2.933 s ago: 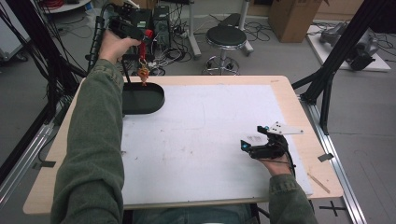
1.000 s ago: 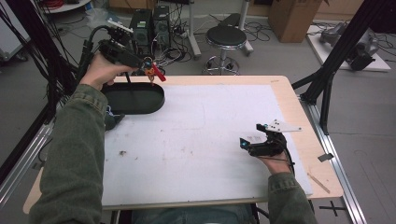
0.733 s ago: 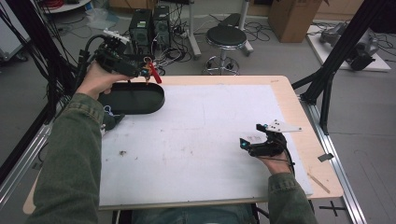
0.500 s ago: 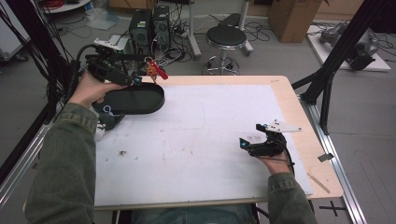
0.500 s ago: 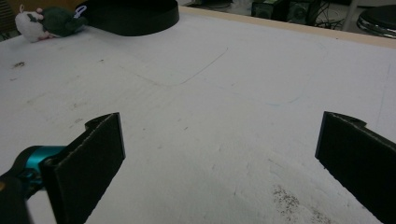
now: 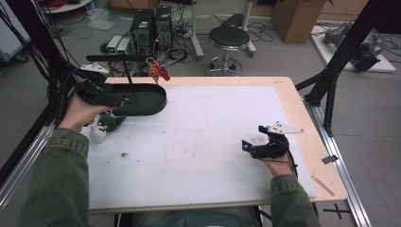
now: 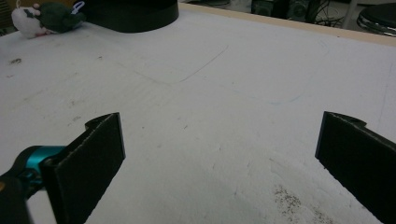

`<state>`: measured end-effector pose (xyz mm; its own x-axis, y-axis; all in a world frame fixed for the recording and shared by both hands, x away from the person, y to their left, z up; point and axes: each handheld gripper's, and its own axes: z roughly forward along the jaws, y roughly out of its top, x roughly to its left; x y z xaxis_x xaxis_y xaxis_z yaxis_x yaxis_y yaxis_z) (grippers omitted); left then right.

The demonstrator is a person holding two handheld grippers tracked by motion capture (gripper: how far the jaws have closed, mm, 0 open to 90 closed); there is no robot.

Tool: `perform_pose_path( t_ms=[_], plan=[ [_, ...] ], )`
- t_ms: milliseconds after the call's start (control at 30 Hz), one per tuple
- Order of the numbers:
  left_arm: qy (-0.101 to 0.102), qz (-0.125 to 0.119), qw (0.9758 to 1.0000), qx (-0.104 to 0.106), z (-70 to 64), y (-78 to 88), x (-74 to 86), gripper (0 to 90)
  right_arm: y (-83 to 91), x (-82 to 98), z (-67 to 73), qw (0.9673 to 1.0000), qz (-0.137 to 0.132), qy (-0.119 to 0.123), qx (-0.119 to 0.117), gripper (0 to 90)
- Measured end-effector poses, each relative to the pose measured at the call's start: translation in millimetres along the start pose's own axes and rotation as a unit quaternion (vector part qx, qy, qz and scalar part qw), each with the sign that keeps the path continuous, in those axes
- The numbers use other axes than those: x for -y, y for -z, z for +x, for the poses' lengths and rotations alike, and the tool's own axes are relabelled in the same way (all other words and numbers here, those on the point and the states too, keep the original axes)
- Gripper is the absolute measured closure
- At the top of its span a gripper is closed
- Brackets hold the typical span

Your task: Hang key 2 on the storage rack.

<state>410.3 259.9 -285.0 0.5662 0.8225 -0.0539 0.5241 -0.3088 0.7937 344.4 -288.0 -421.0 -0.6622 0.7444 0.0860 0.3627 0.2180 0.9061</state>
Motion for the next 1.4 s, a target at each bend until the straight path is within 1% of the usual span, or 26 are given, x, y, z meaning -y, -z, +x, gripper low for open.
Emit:
perform_pose_path(
  t_ms=[33,133,233,300,433,500,567,600,767,833,867,900,1000,1100,1167,1233,1400],
  plan=[
    [0.002,0.004,1.0,-0.006,1.5,-0.4,2.1,1.7,0.0,0.0,-0.2,1.0,0.0,0.0,0.0,0.4],
    [0.008,0.011,0.9998,-0.015,5.8,-0.9,8.7,1.7,1.2,-0.2,-0.7,1.0,-0.001,-0.002,0.002,0.4],
    [0.017,0.011,0.9996,-0.019,10.6,-0.6,16.4,1.7,1.2,-0.1,-0.8,1.0,0.0,0.0,0.003,0.4],
    [0.021,0.015,0.9993,-0.026,14.8,0.1,21.6,1.7,0.8,0.1,-0.4,1.0,0.002,-0.001,0.002,0.4],
    [0.035,0.017,0.9986,-0.035,24.5,1.7,32.9,1.7,0.9,0.1,-0.5,1.0,0.003,-0.001,0.003,0.4],
    [0.046,0.017,0.9983,-0.031,29.8,1.9,38.7,1.7,0.7,0.2,-0.5,1.0,0.003,0.001,0.005,0.4],
    [0.051,0.026,0.9975,-0.042,35.0,0.3,44.3,1.7,0.2,0.2,-0.4,1.0,0.005,0.003,0.006,0.4],
    [0.052,0.034,0.9971,-0.044,37.9,-0.4,47.1,1.7,0.1,0.2,-0.2,1.0,0.006,0.003,0.005,0.4],
    [0.065,0.051,0.9947,-0.061,49.4,-4.6,60.0,1.7,0.2,0.1,-0.3,0.9999,0.004,0.005,0.008,0.4],
    [0.062,0.055,0.9938,-0.074,52.0,-6.5,63.9,1.7,0.1,0.2,-0.4,0.9999,0.005,0.007,0.009,0.4],
    [0.056,0.061,0.9933,-0.081,52.7,-7.7,65.7,1.7,0.5,0.2,-0.1,0.9999,0.006,0.005,0.01,0.4],
    [0.054,0.067,0.9929,-0.082,53.9,-9.1,67.6,1.7,0.5,0.2,-0.1,0.9999,0.006,0.005,0.01,0.4],
    [0.055,0.081,0.9914,-0.088,59.0,-12.6,72.7,1.7,0.9,0.3,-0.6,0.9999,0.007,0.006,0.014,0.4],
    [0.06,0.084,0.99,-0.097,63.2,-15.6,77.2,1.7,1.4,0.3,-0.3,0.9998,0.008,0.006,0.015,0.4],
    [0.06,0.09,0.9891,-0.1,65.3,-17.8,80.0,1.7,1.5,0.4,-0.3,0.9998,0.01,0.008,0.016,0.4],
    [0.055,0.098,0.9887,-0.099,65.9,-20.4,81.9,1.7,1.4,0.6,0.0,0.9998,0.011,0.008,0.016,0.4],
    [0.046,0.119,0.9866,-0.102,65.7,-28.3,85.5,1.7,1.8,0.8,0.2,0.9997,0.012,0.01,0.018,0.4]
  ],
)
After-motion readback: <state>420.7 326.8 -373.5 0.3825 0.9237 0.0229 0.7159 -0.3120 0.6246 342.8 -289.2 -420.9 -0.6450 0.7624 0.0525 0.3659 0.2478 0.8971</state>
